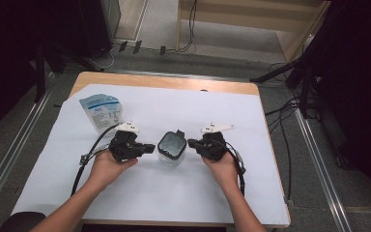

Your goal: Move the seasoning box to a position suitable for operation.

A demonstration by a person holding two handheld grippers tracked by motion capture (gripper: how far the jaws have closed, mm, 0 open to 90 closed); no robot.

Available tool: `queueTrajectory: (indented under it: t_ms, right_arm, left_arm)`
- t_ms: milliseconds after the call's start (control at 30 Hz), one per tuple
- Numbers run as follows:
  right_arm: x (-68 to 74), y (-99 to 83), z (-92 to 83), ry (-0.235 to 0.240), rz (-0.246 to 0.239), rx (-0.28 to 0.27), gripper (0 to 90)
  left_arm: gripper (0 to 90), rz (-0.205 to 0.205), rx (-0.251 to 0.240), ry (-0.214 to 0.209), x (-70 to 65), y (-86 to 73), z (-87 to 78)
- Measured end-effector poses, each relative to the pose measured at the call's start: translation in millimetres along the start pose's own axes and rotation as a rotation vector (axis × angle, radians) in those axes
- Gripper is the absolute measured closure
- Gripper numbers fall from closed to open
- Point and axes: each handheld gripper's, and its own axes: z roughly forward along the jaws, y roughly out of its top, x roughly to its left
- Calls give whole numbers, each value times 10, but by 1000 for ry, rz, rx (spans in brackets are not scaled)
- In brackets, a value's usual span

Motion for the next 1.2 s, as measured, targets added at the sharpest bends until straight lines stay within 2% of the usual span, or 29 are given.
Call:
queueTrajectory:
  t_ms: [67, 133, 200, 433, 633, 867, 1200]
  right_arm:
    - [0, 14, 26, 6, -8, 15, 900]
    - [5, 25, 38, 10, -14, 8, 900]
    - [17, 30, 49, 14, -14, 11, 900]
    - [40, 23, 50, 15, -14, 13, 900]
    - [48, 22, 49, 6, -23, 10, 900]
    - [64, 9, 27, -1, -26, 16, 900]
    - [119, -36, -20, -3, -26, 18, 900]
  left_arm:
    - [900, 0, 2, -8, -29, -16, 12]
    - [900, -2, 1, -18, -58, -30, 26]
    - [900, 8, 3, -6, -85, -34, 35]
    - [900, -10, 7, -27, -79, -35, 34]
    - [900, 15, 32, -35, -141, -49, 75]
    - [900, 12, 30, -28, -108, -41, 86]
    - [900, -14, 25, -17, -10, -13, 118]
